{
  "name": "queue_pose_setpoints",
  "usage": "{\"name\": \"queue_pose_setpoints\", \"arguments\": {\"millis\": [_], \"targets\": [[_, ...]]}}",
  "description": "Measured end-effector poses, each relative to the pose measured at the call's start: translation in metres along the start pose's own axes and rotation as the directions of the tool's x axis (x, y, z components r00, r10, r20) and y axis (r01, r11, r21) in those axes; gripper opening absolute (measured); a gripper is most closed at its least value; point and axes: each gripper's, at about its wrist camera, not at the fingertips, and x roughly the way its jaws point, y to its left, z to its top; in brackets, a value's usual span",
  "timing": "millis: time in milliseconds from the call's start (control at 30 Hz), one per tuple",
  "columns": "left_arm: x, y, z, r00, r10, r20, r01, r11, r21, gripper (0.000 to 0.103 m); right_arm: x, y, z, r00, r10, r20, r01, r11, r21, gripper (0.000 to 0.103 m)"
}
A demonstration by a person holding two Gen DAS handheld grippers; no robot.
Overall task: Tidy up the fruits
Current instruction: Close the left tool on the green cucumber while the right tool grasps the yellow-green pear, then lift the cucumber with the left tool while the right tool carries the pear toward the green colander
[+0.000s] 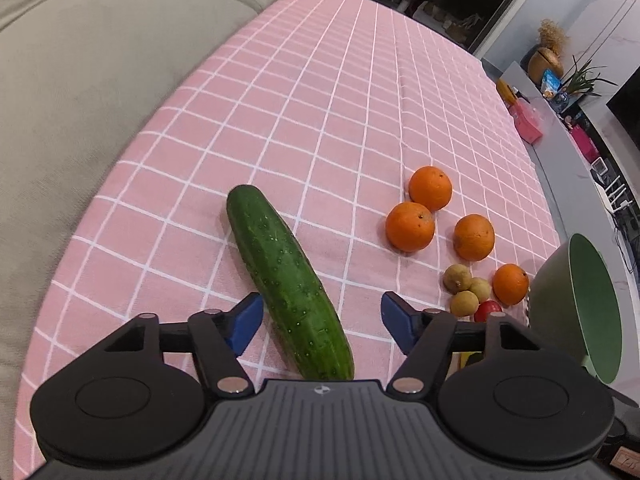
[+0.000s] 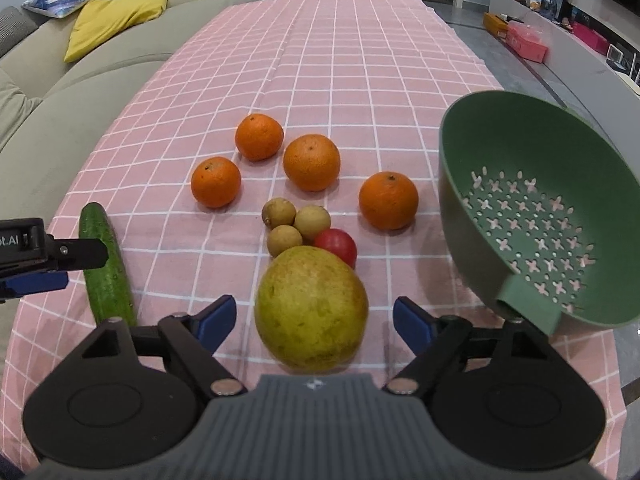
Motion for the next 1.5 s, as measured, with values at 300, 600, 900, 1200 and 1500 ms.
{"name": "queue_pose_setpoints", "arguments": {"millis": [300,600,900,1200,1500], "targets": [[0.014,0.000,0.003,0.999,0.029,-0.030,-0.029,1.000,-0.007,0.071,0.016,0.008,0.001,1.000,0.004,-0.023,-0.004,1.000,-0.003,0.073],[0.016,-0.006,0.000,0.996,0.087,-0.015,-0.086,0.995,0.058,0.050,0.016,0.004,0.003,1.000,-0.017,-0.013,0.017,1.000,-0.004,0.061],[0.015,-0.003,0.000,0.997,0.077,-0.021,-0.076,0.996,0.047,0.049,0.018,0.004,0.003,1.000,-0.009,-0.021,0.009,1.000,-0.002,0.061],[0.008,-0.006,-0.002,0.996,0.084,0.006,-0.084,0.993,0.082,0.036,0.019,0.000,0.004,0.999,0.008,-0.035,-0.008,1.000,0.012,0.060],[-0.004,-0.002,-0.005,0.998,0.058,0.030,-0.061,0.992,0.111,0.012,0.009,-0.009,0.005,0.999,0.021,-0.029,-0.020,0.999,0.025,0.060]]}}
